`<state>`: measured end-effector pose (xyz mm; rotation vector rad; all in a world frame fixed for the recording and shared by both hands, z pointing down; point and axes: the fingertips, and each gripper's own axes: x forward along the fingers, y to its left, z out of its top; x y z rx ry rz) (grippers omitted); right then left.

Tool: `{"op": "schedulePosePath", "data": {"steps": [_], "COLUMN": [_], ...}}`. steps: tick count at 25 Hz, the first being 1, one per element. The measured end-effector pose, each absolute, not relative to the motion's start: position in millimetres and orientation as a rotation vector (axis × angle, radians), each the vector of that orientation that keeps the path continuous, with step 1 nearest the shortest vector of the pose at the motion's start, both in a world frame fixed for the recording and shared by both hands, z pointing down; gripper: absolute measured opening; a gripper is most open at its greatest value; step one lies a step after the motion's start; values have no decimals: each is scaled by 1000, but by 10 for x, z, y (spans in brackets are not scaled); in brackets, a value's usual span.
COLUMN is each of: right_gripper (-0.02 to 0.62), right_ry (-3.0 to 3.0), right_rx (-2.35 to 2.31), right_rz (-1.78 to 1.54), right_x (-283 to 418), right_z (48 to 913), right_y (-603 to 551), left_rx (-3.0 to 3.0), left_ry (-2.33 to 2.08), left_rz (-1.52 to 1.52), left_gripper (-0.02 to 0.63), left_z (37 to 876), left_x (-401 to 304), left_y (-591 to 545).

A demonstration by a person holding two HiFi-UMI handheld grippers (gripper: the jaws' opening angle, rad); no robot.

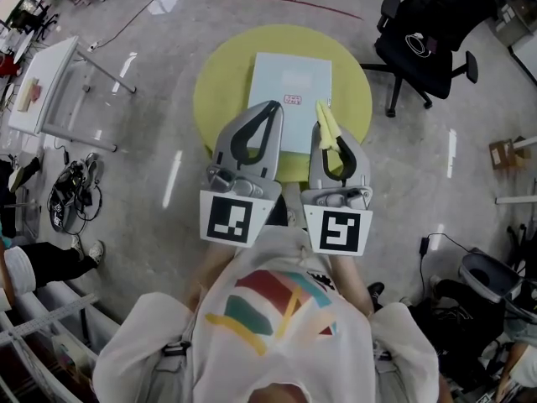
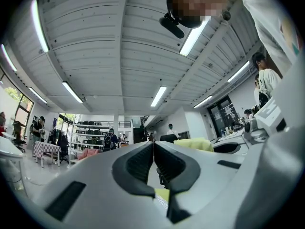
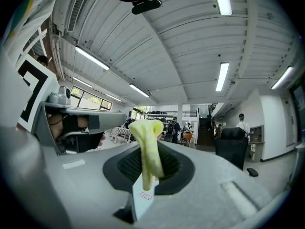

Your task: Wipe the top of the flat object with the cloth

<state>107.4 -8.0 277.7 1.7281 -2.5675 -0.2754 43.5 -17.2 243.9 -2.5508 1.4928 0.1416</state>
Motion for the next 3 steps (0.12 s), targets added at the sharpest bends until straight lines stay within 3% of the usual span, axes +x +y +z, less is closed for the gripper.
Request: {"op": "schedulePosePath", "data": {"steps": [3], "right_gripper": [26], "right_ry": [-2567], "right_rx": [1726], "right_rz": [-277], "right_x": [1071], "right_z": [2767], "right_y": [-90], "left_rx": [-2549], "left_ry": [1485], "left_rz": [141], "left_gripper": [17], "left_z": [2425], "left_x": [451], "left_y": [-178]}}
